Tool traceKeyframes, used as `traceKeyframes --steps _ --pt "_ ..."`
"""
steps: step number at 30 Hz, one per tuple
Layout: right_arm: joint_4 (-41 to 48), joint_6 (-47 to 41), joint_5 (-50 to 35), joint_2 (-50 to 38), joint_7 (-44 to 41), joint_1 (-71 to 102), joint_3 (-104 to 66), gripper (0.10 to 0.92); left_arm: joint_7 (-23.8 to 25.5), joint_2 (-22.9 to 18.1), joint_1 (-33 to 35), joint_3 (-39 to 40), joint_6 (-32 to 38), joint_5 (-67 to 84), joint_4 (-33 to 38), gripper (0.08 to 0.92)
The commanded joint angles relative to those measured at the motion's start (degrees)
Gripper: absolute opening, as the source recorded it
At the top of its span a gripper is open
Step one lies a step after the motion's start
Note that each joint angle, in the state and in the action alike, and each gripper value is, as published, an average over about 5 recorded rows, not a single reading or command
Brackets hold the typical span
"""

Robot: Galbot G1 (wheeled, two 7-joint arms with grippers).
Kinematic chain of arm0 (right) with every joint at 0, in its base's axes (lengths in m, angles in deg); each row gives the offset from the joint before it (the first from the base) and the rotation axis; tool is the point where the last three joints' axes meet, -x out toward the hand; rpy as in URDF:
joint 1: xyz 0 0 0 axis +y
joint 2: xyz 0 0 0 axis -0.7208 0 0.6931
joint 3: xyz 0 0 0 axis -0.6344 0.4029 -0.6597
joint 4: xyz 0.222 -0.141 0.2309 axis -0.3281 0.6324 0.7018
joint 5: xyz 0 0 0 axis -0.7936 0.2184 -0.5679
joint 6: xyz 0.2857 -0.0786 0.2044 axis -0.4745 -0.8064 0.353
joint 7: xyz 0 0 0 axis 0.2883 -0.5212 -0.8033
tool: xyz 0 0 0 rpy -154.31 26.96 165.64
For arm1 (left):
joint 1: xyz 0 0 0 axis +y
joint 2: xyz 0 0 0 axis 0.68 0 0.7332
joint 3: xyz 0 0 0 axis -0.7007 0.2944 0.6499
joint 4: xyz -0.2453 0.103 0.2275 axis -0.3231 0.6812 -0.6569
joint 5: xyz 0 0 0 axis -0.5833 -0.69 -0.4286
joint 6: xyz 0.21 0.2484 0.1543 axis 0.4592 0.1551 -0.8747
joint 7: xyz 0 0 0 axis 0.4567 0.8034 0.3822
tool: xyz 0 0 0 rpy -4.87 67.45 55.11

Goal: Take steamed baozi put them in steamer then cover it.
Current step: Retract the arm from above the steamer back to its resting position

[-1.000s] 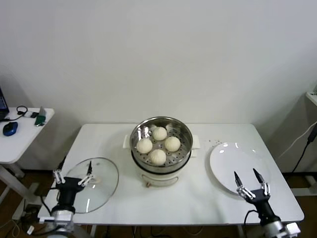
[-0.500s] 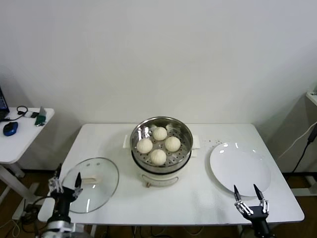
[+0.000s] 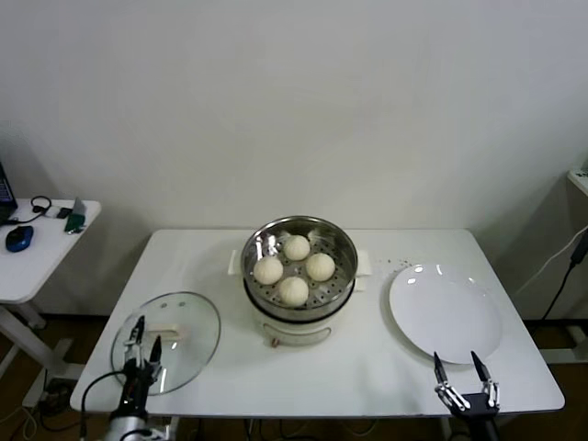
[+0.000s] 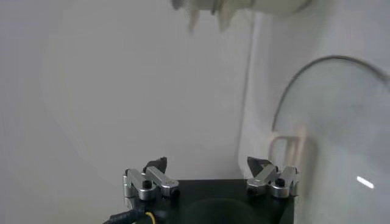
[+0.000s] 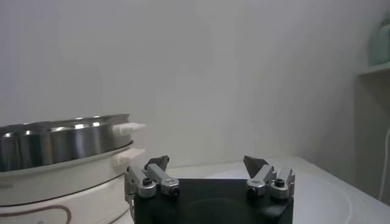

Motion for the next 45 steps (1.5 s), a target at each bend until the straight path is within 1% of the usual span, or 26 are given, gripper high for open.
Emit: traceKeyframes --steps 1,13,22,28,37,40,45 --pt "-0.84 0.34 0.28 0.63 0.2 1.3 -0.07 0.823 -0.85 -0.51 -2.04 0.35 0.23 -6.64 -6.5 0.823" --pt "-1.0 1.68 0.58 1.56 -0.13 2.9 -0.01 0.823 -0.55 0.1 -8.27 -0.04 -0.49 -5.78 -11.65 0.823" --pt "-1.51 2.06 1.29 2.42 -0.2 3.57 -0.18 0.823 0.85 0.9 -12.01 0.28 -1.28 -4.38 -14.14 0.823" --pt "-1.13 2.2 1.42 2.82 -0.26 3.38 -0.17 0.823 0.72 1.0 -13.62 0.6 -0.85 -4.42 -17.05 0.823" --pt "-0.75 2.29 1.41 2.87 -0.46 3.17 -0.16 0.823 0.18 0.96 -14.04 0.5 0.06 -4.58 -18.71 0.822" --pt "-0.59 2.29 1.49 2.96 -0.51 3.03 -0.12 0.823 0.03 0.89 -14.15 0.44 0.55 -4.86 -19.09 0.79" --pt "-0.23 2.33 1.69 3.13 -0.75 2.89 0.02 0.823 -0.19 0.72 -14.48 0.64 0.88 -5.29 -19.55 0.654"
